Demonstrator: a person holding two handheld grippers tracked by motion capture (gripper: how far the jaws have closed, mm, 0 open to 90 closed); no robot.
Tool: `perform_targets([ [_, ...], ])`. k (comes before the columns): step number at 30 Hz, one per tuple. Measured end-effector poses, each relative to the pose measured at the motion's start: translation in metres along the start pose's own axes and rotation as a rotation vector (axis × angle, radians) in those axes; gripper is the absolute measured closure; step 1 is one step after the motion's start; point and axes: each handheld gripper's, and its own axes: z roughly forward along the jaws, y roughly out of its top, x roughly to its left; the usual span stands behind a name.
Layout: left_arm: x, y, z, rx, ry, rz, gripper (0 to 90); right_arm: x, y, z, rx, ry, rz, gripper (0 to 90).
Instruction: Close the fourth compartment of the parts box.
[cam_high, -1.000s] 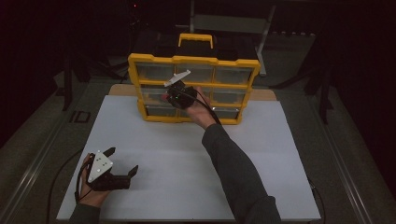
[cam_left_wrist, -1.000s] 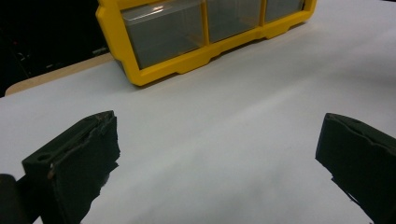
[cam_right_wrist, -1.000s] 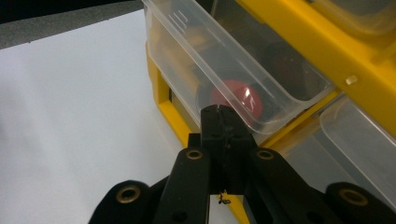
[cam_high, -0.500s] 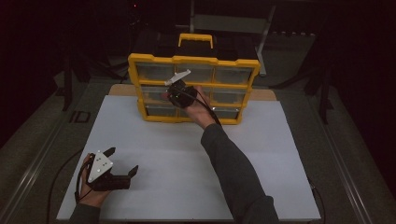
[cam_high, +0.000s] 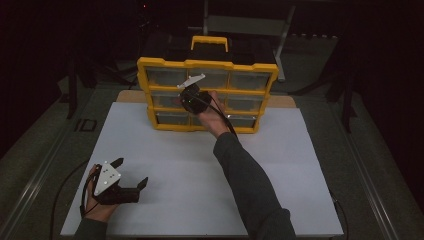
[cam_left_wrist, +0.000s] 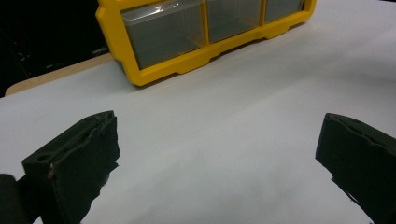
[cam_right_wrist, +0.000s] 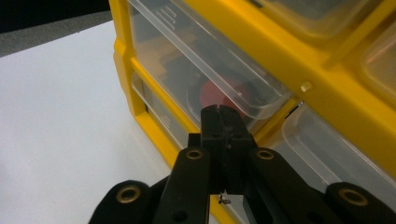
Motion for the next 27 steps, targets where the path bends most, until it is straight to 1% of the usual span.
perform_targets([
  [19, -0.0002, 0.0, 0.0004, 0.003, 0.0, 0.003, 0.0, 0.0018, 0.0006, 0.001, -0.013, -0.008, 0.0, 89.8],
  [24, -0.0002, -0.0002, 0.0005, 0.002, -0.001, 0.003, 0.0, 0.0005, -0.0011, -0.0014, -0.008, 0.002, -0.001, 89.7],
  [27, -0.0003, -0.0001, 0.0007, 0.003, -0.001, 0.003, 0.0, 0.0008, -0.0023, -0.005, -0.006, 0.014, -0.02, 89.5],
])
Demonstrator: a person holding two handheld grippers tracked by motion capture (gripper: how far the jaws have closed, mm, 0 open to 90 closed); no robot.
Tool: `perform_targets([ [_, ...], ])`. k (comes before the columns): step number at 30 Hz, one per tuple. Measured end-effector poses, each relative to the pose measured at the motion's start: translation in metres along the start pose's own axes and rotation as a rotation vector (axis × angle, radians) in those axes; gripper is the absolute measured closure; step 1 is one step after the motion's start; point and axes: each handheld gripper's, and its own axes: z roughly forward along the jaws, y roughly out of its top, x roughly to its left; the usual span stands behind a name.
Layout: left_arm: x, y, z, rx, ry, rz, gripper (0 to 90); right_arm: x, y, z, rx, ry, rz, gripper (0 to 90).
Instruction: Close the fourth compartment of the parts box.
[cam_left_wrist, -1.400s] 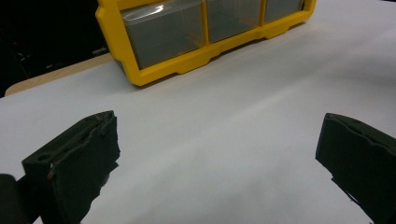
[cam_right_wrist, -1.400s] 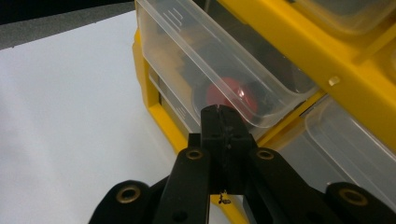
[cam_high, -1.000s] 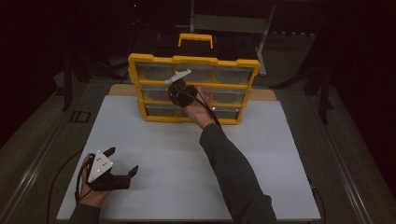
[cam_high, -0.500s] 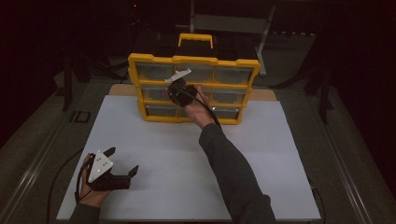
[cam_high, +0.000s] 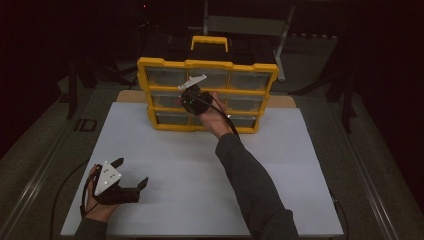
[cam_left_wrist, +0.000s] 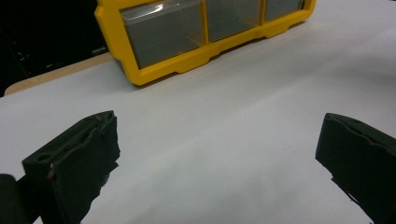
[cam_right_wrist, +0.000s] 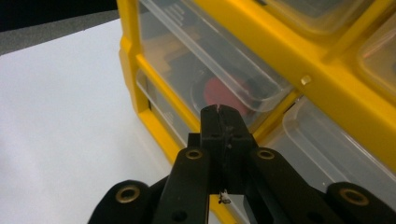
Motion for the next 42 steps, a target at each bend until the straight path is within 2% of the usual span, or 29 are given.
perform_targets([
  [8, 0.0, 0.0, 0.0, 0.001, 0.0, 0.001, 0.0, 0.002, -0.002, -0.01, 0.013, 0.036, -0.051, 84.3],
  [10, 0.0, 0.0, 0.0, 0.002, 0.0, 0.001, 0.0, 0.003, -0.004, -0.016, 0.027, 0.047, -0.081, 80.8],
  [14, -0.001, 0.0, 0.0, 0.002, 0.001, 0.001, 0.0, 0.004, -0.005, -0.023, 0.028, 0.055, -0.089, 78.6],
  [17, -0.001, 0.0, 0.001, 0.001, 0.002, 0.0, 0.0, 0.005, -0.006, -0.03, 0.035, 0.065, -0.12, 74.4],
  [19, -0.001, 0.0, 0.001, 0.001, 0.001, 0.0, 0.0, 0.006, -0.007, -0.032, 0.038, 0.069, -0.122, 73.2],
  [20, -0.001, 0.0, 0.001, 0.001, 0.001, 0.001, 0.0, 0.006, -0.008, -0.034, 0.038, 0.073, -0.134, 71.5],
  [22, -0.001, 0.0, 0.001, 0.001, 0.001, 0.003, 0.0, 0.008, -0.01, -0.039, 0.035, 0.07, -0.148, 61.9],
  [25, -0.001, 0.0, 0.001, 0.0, 0.001, 0.0, 0.0, 0.008, -0.012, -0.045, 0.026, 0.076, -0.15, 55.0],
  [33, -0.002, 0.0, 0.001, 0.001, -0.002, 0.002, 0.0, 0.007, -0.021, -0.057, 0.032, 0.093, -0.164, 43.9],
  [38, -0.003, 0.0, 0.001, 0.0, -0.003, 0.003, 0.0, 0.005, -0.029, -0.065, 0.034, 0.101, -0.162, 35.7],
  [42, -0.003, 0.0, 0.001, -0.001, -0.004, 0.003, 0.0, 0.004, -0.035, -0.073, 0.015, 0.098, -0.15, 28.6],
])
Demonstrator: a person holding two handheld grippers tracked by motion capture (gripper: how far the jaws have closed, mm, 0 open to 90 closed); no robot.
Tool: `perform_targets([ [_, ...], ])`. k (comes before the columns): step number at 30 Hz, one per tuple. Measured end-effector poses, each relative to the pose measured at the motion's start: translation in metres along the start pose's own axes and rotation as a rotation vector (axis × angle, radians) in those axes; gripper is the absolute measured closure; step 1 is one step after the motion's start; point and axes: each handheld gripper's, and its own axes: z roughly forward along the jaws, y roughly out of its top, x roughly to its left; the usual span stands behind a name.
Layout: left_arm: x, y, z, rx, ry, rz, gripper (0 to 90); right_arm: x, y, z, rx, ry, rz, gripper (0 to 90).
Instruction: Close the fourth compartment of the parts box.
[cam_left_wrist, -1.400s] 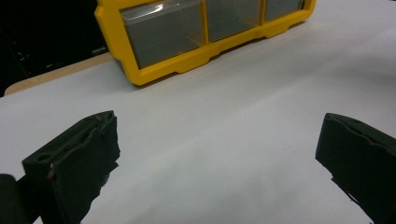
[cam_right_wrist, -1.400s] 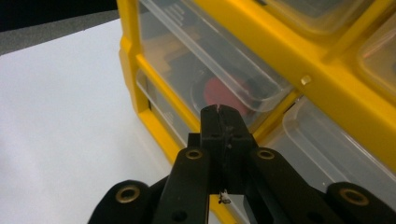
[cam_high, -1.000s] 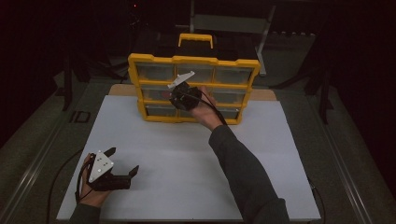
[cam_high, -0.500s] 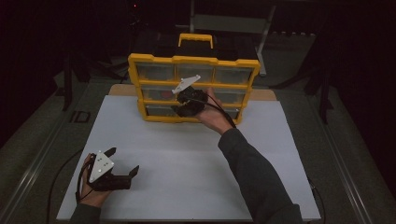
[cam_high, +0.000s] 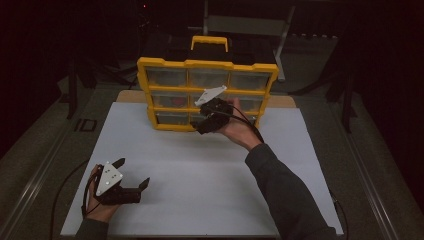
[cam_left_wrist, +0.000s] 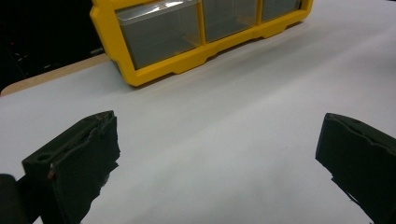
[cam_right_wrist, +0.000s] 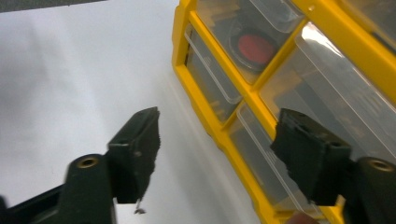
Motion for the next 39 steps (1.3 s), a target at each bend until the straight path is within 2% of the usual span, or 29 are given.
perform_targets([
  [8, 0.0, 0.0, 0.0, -0.004, 0.003, -0.001, 0.0, 0.002, -0.013, -0.016, -0.023, -0.028, 0.017, 19.0],
  [10, 0.0, 0.0, 0.0, -0.008, 0.004, -0.004, 0.0, 0.006, -0.024, -0.027, -0.035, -0.047, 0.03, 14.2],
  [17, 0.0, 0.0, -0.001, -0.014, 0.006, -0.01, 0.0, 0.01, -0.043, -0.046, -0.075, -0.055, 0.065, 12.3],
  [18, 0.001, 0.0, -0.001, -0.015, 0.007, -0.011, 0.0, 0.011, -0.052, -0.052, -0.08, -0.065, 0.076, 12.1],
  [19, 0.001, 0.0, -0.001, -0.018, 0.008, -0.015, 0.0, 0.011, -0.052, -0.052, -0.08, -0.065, 0.076, 12.1],
  [22, 0.001, 0.0, -0.001, -0.021, 0.011, -0.02, 0.0, 0.011, -0.066, -0.061, -0.103, -0.071, 0.106, 12.1],
  [28, 0.001, 0.0, -0.001, -0.024, 0.013, -0.025, 0.0, 0.016, -0.097, -0.076, -0.135, -0.146, 0.137, 11.6],
  [31, 0.001, 0.0, -0.001, -0.027, 0.015, -0.024, 0.0, 0.02, -0.114, -0.084, -0.162, -0.169, 0.169, 11.3],
  [32, 0.001, 0.0, -0.001, -0.028, 0.015, -0.025, 0.0, 0.024, -0.125, -0.09, -0.18, -0.191, 0.189, 11.3],
  [33, 0.001, 0.0, -0.001, -0.028, 0.014, -0.027, 0.0, 0.024, -0.125, -0.09, -0.18, -0.191, 0.189, 11.3],
  [36, 0.001, 0.0, -0.001, -0.034, 0.016, -0.031, 0.0, 0.03, -0.143, -0.097, -0.216, -0.216, 0.22, 11.3],
  [38, 0.001, 0.0, -0.001, -0.037, 0.016, -0.031, 0.0, 0.035, -0.162, -0.104, -0.247, -0.25, 0.251, 11.2],
  [39, 0.001, 0.0, -0.001, -0.039, 0.016, -0.033, 0.0, 0.035, -0.162, -0.104, -0.247, -0.25, 0.251, 11.2],
])
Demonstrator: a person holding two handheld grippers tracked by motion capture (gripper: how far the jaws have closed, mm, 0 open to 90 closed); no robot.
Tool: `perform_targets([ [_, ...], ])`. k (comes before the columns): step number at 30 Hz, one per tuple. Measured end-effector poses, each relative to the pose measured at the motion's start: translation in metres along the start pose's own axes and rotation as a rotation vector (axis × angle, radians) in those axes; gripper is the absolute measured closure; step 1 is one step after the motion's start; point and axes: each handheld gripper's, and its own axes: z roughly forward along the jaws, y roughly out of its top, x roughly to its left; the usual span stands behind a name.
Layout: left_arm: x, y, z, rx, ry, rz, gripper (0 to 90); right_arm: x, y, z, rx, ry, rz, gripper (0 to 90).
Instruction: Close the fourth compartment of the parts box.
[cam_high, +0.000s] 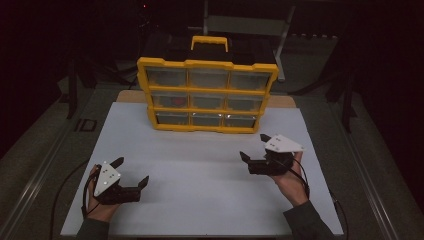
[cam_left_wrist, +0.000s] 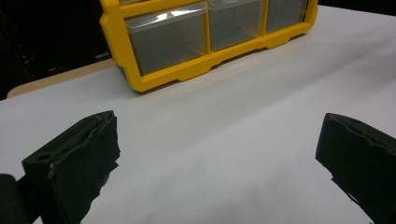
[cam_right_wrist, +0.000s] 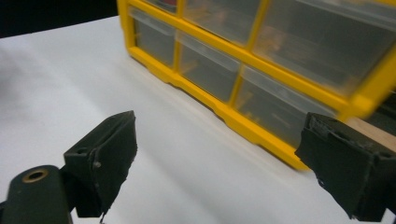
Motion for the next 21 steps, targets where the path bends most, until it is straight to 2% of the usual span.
perform_targets([
  [1, 0.0, 0.0, 0.0, -0.003, 0.001, -0.001, 0.0, -0.001, -0.006, -0.004, -0.012, -0.016, 0.009, 11.2],
  [2, 0.0, 0.0, 0.0, -0.004, 0.001, -0.002, 0.0, -0.002, -0.019, -0.01, -0.038, -0.036, 0.039, 11.4],
  [4, 0.0, 0.0, 0.0, -0.008, -0.001, -0.004, 0.0, -0.004, -0.033, -0.015, -0.053, -0.06, 0.061, 11.3],
  [5, 0.0, 0.0, 0.0, -0.009, -0.001, -0.004, 0.0, -0.004, -0.033, -0.015, -0.053, -0.06, 0.061, 11.3],
  [9, -0.001, 0.0, 0.001, -0.014, -0.003, -0.006, 0.0, -0.007, -0.057, -0.025, -0.079, -0.093, 0.122, 11.1],
  [11, -0.001, -0.001, 0.001, -0.016, -0.005, -0.003, 0.0, -0.006, -0.069, -0.029, -0.082, -0.133, 0.115, 10.9],
  [15, 0.0, -0.001, 0.001, -0.024, 0.0, -0.006, 0.0, -0.003, -0.083, -0.035, -0.089, -0.165, 0.12, 9.9],
  [19, 0.001, -0.001, 0.0, -0.035, 0.011, -0.005, 0.0, 0.0, -0.094, -0.043, -0.099, -0.175, 0.122, 9.3],
  [21, 0.001, -0.001, 0.0, -0.042, 0.014, -0.009, 0.0, 0.0, -0.099, -0.046, -0.106, -0.163, 0.138, 9.3],
])
